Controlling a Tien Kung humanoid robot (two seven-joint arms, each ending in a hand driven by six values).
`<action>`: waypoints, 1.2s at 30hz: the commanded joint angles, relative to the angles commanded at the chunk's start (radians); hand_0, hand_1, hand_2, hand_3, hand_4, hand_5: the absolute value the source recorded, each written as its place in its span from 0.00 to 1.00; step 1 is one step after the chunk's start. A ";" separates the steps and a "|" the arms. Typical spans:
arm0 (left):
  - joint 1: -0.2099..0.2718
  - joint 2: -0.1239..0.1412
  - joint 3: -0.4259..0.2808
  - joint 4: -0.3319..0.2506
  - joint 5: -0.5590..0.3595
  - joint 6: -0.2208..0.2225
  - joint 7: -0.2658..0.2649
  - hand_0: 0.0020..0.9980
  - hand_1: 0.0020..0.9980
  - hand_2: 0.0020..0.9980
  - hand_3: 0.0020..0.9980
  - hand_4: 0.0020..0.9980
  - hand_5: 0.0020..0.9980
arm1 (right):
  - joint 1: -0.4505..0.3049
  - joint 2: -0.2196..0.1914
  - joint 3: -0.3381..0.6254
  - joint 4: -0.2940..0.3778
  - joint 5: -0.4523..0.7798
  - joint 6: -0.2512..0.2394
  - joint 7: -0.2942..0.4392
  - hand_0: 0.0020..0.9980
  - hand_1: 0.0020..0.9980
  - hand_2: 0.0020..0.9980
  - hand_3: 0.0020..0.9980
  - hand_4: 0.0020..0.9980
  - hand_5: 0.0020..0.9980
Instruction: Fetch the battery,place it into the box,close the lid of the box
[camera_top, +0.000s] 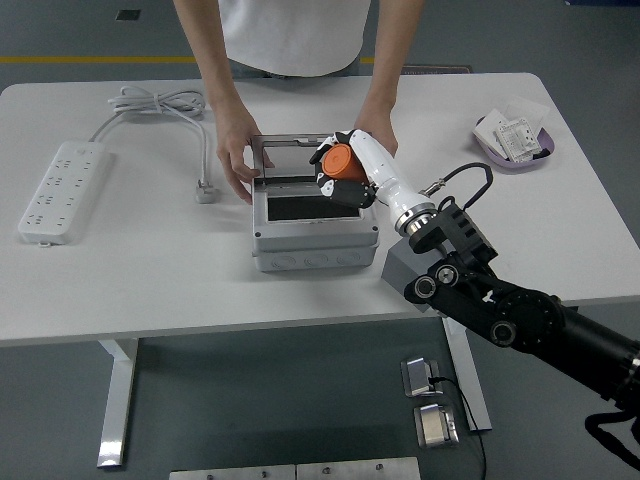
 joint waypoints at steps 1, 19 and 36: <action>-0.001 0.001 0.003 0.000 -0.002 0.000 0.000 0.62 0.70 0.63 0.64 0.71 0.17 | 0.017 0.006 -0.016 -0.011 -0.021 0.009 -0.018 0.20 0.24 0.35 0.29 0.00 0.00; -0.020 0.009 0.037 -0.003 -0.018 -0.003 0.004 0.62 0.70 0.63 0.64 0.71 0.17 | 0.152 0.061 -0.157 -0.176 0.013 0.048 -0.036 0.21 0.26 0.35 0.29 0.00 0.00; -0.035 0.012 0.041 -0.007 -0.013 -0.005 0.005 0.62 0.70 0.63 0.64 0.71 0.17 | 0.144 0.066 -0.160 -0.191 0.026 0.098 -0.012 0.73 0.68 0.66 0.75 0.71 0.33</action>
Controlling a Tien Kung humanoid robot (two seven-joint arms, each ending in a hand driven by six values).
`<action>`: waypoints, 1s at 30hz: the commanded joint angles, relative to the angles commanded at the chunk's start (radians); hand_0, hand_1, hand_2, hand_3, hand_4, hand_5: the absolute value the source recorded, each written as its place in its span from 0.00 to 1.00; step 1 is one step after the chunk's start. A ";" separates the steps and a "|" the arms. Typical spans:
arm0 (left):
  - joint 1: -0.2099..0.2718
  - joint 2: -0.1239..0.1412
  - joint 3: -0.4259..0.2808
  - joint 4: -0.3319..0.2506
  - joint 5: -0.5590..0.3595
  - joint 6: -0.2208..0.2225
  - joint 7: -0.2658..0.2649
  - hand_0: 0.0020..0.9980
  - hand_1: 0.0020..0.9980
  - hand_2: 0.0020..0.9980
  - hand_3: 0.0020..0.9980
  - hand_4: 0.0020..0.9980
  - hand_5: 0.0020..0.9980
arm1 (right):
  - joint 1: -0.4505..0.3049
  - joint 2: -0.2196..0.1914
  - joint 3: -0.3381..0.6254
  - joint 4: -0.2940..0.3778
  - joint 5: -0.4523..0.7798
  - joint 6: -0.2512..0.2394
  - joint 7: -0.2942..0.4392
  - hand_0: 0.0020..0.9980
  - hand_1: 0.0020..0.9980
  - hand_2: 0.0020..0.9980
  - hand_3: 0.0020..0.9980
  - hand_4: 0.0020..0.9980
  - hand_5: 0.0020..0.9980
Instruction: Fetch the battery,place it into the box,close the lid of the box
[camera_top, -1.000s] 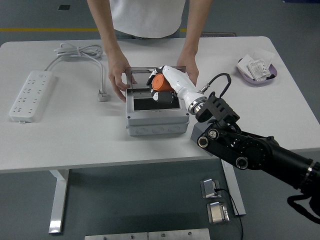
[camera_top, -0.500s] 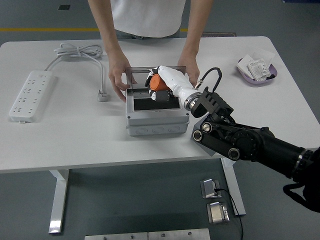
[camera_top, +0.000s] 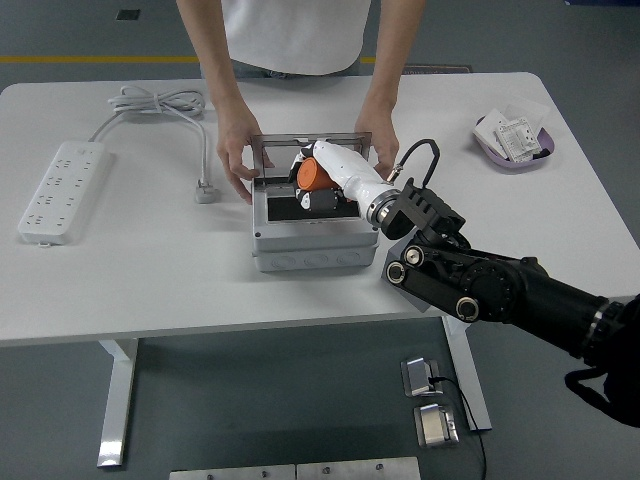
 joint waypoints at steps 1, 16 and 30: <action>0.000 0.000 0.001 0.000 -0.001 0.000 0.000 0.62 0.70 0.63 0.64 0.71 0.17 | 0.000 -0.001 -0.002 0.000 -0.001 0.002 -0.001 0.73 0.68 0.66 0.75 0.71 0.33; 0.004 -0.002 -0.024 -0.004 0.032 0.000 0.002 0.62 0.69 0.63 0.64 0.71 0.17 | -0.010 -0.025 -0.024 0.052 -0.074 0.030 -0.045 0.81 0.71 0.68 0.79 0.88 0.52; 0.014 -0.009 -0.023 -0.004 0.023 -0.001 0.003 0.62 0.69 0.62 0.63 0.70 0.16 | -0.052 -0.169 0.195 0.342 0.033 0.117 -0.103 0.78 0.66 0.66 0.76 0.88 0.53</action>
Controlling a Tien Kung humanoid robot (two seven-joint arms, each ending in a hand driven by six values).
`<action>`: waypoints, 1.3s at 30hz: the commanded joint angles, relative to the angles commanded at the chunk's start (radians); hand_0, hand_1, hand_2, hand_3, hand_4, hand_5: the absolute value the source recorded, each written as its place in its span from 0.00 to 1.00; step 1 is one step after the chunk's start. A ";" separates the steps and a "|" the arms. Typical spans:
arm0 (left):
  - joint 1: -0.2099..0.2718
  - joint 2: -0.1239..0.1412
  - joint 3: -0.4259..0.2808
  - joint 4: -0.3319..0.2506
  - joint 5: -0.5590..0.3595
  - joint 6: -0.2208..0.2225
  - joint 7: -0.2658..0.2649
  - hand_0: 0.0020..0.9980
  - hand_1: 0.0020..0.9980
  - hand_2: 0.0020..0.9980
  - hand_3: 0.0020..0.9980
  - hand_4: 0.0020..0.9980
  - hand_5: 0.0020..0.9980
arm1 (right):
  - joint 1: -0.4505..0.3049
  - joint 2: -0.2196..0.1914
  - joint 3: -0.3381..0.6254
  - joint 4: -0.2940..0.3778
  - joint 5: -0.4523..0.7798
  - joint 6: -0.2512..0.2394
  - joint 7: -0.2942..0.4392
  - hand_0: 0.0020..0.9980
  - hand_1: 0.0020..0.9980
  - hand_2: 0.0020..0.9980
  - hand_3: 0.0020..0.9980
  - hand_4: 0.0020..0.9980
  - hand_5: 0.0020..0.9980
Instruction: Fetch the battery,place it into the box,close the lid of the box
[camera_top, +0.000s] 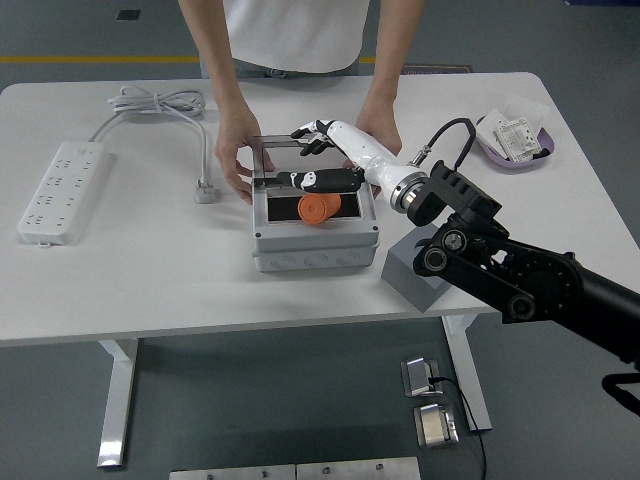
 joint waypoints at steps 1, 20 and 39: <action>0.000 0.000 0.002 0.000 -0.002 0.000 0.000 0.62 0.69 0.62 0.63 0.70 0.16 | 0.000 -0.004 0.011 0.017 0.006 0.003 -0.001 0.78 0.66 0.66 0.76 0.88 0.53; -0.004 -0.002 0.051 0.003 -0.051 0.001 0.002 0.62 0.69 0.62 0.63 0.70 0.14 | 0.015 -0.007 0.095 0.030 0.047 0.001 0.020 0.74 0.63 0.64 0.74 0.87 0.54; -0.016 0.000 0.062 0.001 -0.056 0.000 0.003 0.62 0.69 0.62 0.64 0.70 0.14 | 0.037 0.029 0.060 -0.071 0.121 -0.022 0.075 0.74 0.62 0.64 0.74 0.84 0.54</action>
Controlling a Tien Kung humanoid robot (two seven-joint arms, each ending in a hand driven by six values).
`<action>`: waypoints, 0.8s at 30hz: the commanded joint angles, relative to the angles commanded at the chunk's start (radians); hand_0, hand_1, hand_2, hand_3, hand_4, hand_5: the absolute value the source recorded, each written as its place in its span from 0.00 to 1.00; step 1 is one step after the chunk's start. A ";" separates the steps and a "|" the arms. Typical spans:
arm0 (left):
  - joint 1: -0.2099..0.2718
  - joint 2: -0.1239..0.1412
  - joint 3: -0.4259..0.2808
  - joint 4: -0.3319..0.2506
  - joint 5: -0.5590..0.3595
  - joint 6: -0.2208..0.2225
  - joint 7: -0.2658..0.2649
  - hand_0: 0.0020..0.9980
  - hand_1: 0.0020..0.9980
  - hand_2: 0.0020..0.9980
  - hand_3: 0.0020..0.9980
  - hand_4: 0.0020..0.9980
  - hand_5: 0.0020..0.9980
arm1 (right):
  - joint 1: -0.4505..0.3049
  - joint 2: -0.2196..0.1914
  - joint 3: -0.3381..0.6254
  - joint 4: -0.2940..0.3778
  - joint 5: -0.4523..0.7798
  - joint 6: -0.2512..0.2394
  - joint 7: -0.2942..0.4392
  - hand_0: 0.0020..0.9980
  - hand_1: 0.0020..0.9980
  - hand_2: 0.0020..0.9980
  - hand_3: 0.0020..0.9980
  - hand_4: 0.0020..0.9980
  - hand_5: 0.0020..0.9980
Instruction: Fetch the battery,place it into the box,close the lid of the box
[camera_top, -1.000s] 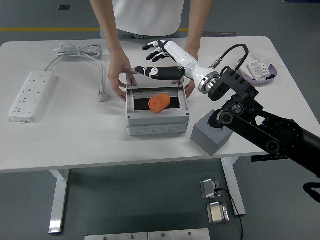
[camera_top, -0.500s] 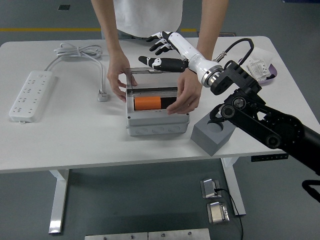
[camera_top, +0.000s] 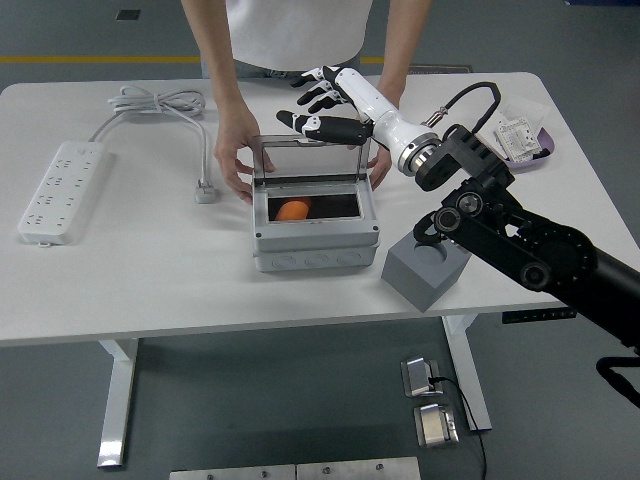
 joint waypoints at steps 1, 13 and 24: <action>-0.002 0.000 0.002 0.000 -0.001 0.000 0.000 0.62 0.69 0.62 0.64 0.70 0.14 | 0.004 0.003 -0.003 -0.017 0.010 0.002 0.008 0.74 0.62 0.64 0.74 0.84 0.54; -0.013 0.008 0.024 -0.001 -0.013 -0.001 0.001 0.62 0.69 0.62 0.64 0.70 0.14 | 0.088 0.041 -0.073 -0.230 0.116 0.029 0.058 0.74 0.63 0.64 0.74 0.82 0.54; -0.029 0.014 0.040 -0.003 -0.016 -0.003 0.002 0.62 0.69 0.62 0.64 0.70 0.14 | 0.096 0.068 -0.158 -0.360 0.211 0.014 0.103 0.90 0.79 0.77 0.79 0.89 0.72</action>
